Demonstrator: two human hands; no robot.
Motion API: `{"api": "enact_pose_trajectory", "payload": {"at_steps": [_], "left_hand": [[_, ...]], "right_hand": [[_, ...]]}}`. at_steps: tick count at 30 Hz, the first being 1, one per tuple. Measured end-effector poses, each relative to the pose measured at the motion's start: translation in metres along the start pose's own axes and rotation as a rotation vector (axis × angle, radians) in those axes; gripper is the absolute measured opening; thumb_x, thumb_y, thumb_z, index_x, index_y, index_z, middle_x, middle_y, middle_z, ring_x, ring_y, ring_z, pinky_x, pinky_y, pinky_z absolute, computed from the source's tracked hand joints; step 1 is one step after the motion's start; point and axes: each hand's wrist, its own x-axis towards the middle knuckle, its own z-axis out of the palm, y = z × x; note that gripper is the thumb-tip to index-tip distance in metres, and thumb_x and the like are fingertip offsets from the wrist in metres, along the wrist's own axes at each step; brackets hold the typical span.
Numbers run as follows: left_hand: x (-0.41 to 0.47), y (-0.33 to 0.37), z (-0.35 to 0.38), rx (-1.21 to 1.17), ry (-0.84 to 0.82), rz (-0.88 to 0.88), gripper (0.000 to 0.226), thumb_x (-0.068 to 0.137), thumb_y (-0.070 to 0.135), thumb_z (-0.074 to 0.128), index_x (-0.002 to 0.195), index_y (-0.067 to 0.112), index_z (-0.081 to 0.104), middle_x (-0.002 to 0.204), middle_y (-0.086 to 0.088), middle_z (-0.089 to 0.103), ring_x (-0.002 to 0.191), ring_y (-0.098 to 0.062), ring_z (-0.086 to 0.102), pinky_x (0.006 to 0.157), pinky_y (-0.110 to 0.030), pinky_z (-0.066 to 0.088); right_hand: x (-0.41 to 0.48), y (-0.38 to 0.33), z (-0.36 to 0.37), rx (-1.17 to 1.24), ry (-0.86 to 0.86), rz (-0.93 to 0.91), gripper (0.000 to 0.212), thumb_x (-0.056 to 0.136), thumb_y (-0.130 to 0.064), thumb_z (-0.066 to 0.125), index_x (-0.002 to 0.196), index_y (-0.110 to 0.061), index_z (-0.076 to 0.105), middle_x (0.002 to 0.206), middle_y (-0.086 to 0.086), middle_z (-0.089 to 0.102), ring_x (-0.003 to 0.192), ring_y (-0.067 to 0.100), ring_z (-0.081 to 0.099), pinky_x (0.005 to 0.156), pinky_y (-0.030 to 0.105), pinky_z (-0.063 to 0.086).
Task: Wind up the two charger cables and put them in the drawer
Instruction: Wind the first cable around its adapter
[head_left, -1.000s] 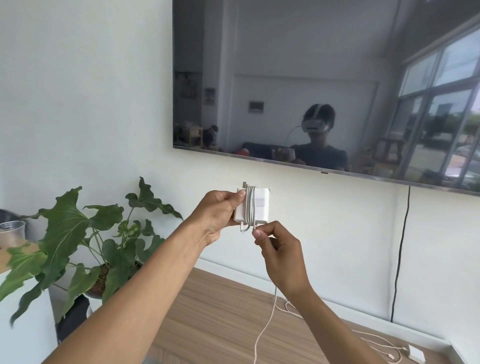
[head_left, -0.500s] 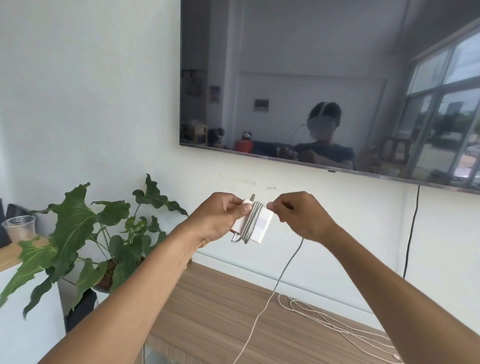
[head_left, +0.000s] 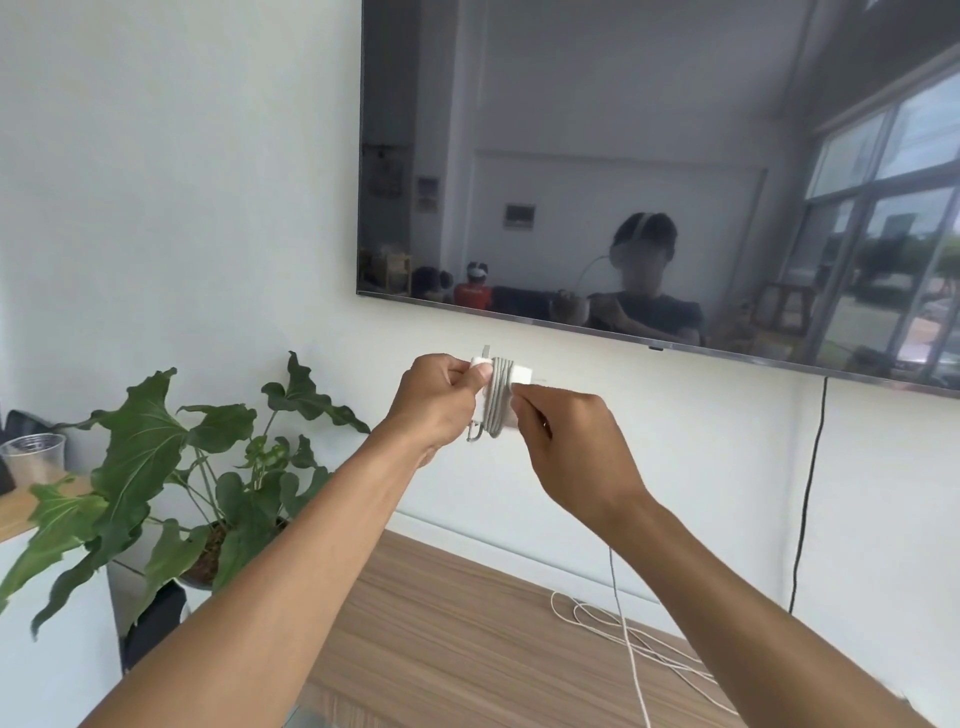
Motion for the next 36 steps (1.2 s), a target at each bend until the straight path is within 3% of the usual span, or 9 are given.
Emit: {"api": "enact_pose_trajectory", "payload": {"at_steps": [2, 4, 7, 14, 20, 23, 26, 32, 36], "left_hand": [[0.003, 0.008, 0.000, -0.096, 0.013, -0.033, 0.023, 0.092, 0.033, 0.060, 0.090, 0.011, 0.069, 0.099, -0.009, 0.071, 0.089, -0.022, 0.065, 0.084, -0.035, 0.054], [0.005, 0.014, 0.000, -0.166, 0.004, -0.056, 0.022, 0.091, 0.033, 0.061, 0.081, 0.015, 0.069, 0.097, -0.012, 0.072, 0.093, -0.030, 0.068, 0.090, -0.045, 0.054], [0.003, 0.024, 0.000, -0.285, -0.022, -0.101, 0.025, 0.095, 0.026, 0.057, 0.080, 0.008, 0.068, 0.089, -0.014, 0.071, 0.077, -0.026, 0.069, 0.078, -0.041, 0.059], [-0.007, 0.044, 0.009, -0.475, -0.200, -0.135, 0.030, 0.097, 0.021, 0.053, 0.098, -0.006, 0.066, 0.089, -0.016, 0.069, 0.074, -0.024, 0.067, 0.066, -0.035, 0.061], [-0.010, 0.046, 0.005, -0.465, -0.361, -0.078, 0.029, 0.097, 0.021, 0.050, 0.101, -0.002, 0.067, 0.088, -0.013, 0.070, 0.071, -0.020, 0.068, 0.060, -0.030, 0.059], [-0.013, 0.040, 0.007, -0.331, -0.438, -0.056, 0.032, 0.095, 0.021, 0.053, 0.109, -0.005, 0.064, 0.093, -0.014, 0.069, 0.079, -0.021, 0.068, 0.067, -0.030, 0.061], [-0.015, 0.032, 0.015, -0.181, -0.428, 0.019, 0.026, 0.094, 0.020, 0.055, 0.104, -0.002, 0.066, 0.089, -0.011, 0.069, 0.075, -0.018, 0.066, 0.073, -0.032, 0.058], [-0.004, 0.014, 0.015, -0.038, -0.248, 0.040, 0.025, 0.094, 0.027, 0.059, 0.101, 0.006, 0.069, 0.102, -0.009, 0.072, 0.099, -0.025, 0.066, 0.089, -0.046, 0.054], [-0.003, 0.011, 0.017, 0.016, -0.163, 0.058, 0.024, 0.094, 0.029, 0.058, 0.099, 0.009, 0.069, 0.100, -0.007, 0.073, 0.092, -0.018, 0.065, 0.075, -0.030, 0.052]], "right_hand": [[-0.009, 0.001, 0.004, 0.081, 0.065, -0.010, 0.025, 0.098, -0.019, 0.046, 0.073, -0.014, 0.051, 0.051, -0.008, 0.030, 0.054, 0.023, 0.028, 0.048, 0.037, 0.034], [-0.018, 0.003, 0.005, 0.167, 0.123, 0.001, 0.020, 0.098, -0.020, 0.048, 0.100, -0.018, 0.067, 0.057, -0.014, 0.037, 0.054, 0.018, 0.034, 0.051, 0.034, 0.039], [-0.029, 0.008, 0.008, 0.236, 0.169, 0.002, 0.030, 0.096, -0.019, 0.048, 0.122, -0.017, 0.064, 0.065, -0.007, 0.050, 0.056, 0.019, 0.047, 0.053, 0.031, 0.044], [-0.031, 0.031, 0.008, 0.277, 0.282, 0.093, 0.015, 0.095, -0.018, 0.056, 0.094, -0.013, 0.070, 0.071, -0.009, 0.054, 0.058, 0.008, 0.047, 0.055, 0.012, 0.034], [-0.015, 0.064, -0.011, 0.198, 0.235, 0.150, 0.017, 0.094, -0.020, 0.058, 0.092, -0.010, 0.071, 0.078, -0.012, 0.060, 0.069, -0.009, 0.055, 0.064, 0.003, 0.035], [-0.002, 0.073, -0.025, 0.143, 0.123, 0.206, 0.017, 0.095, -0.020, 0.056, 0.093, -0.012, 0.071, 0.082, -0.011, 0.063, 0.070, -0.003, 0.057, 0.066, 0.011, 0.040], [0.016, 0.068, -0.036, 0.073, -0.017, 0.201, 0.017, 0.094, -0.017, 0.056, 0.094, -0.014, 0.072, 0.086, -0.008, 0.068, 0.077, 0.013, 0.060, 0.072, 0.026, 0.048], [0.035, 0.050, -0.058, 0.034, -0.187, 0.276, 0.023, 0.095, -0.028, 0.054, 0.090, -0.019, 0.075, 0.086, -0.016, 0.065, 0.073, 0.001, 0.056, 0.067, 0.024, 0.044], [0.035, 0.029, -0.058, -0.032, -0.137, 0.214, 0.027, 0.095, -0.027, 0.051, 0.090, -0.015, 0.074, 0.096, -0.007, 0.073, 0.082, 0.014, 0.061, 0.075, 0.033, 0.052]]}}
